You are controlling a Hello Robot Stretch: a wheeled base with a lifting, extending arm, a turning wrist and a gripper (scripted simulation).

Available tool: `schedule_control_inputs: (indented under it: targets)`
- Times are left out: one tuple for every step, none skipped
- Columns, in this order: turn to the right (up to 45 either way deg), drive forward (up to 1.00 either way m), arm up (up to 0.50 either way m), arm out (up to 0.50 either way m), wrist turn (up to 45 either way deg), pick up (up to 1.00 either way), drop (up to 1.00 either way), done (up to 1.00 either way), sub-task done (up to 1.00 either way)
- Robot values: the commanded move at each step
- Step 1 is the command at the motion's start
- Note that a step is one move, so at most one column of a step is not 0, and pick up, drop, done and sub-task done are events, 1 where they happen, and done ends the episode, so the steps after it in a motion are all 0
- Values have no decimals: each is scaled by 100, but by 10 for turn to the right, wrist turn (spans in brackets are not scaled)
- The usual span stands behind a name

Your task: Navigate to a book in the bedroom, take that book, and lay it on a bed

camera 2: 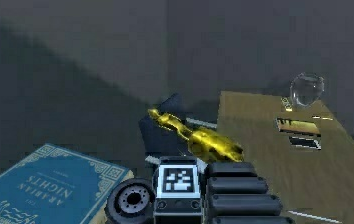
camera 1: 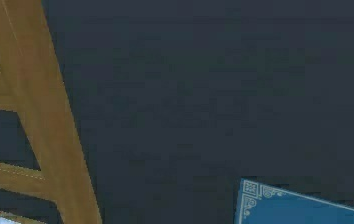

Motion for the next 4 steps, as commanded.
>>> schedule_control_inputs:
  targets:
    - [450,0,0,0,0,0,0,0,0]
    - [450,0,0,0,0,0,0,0,0]
    - [450,0,0,0,0,0,0,0,0]
    - [450,0,0,0,0,0,0,0,0]
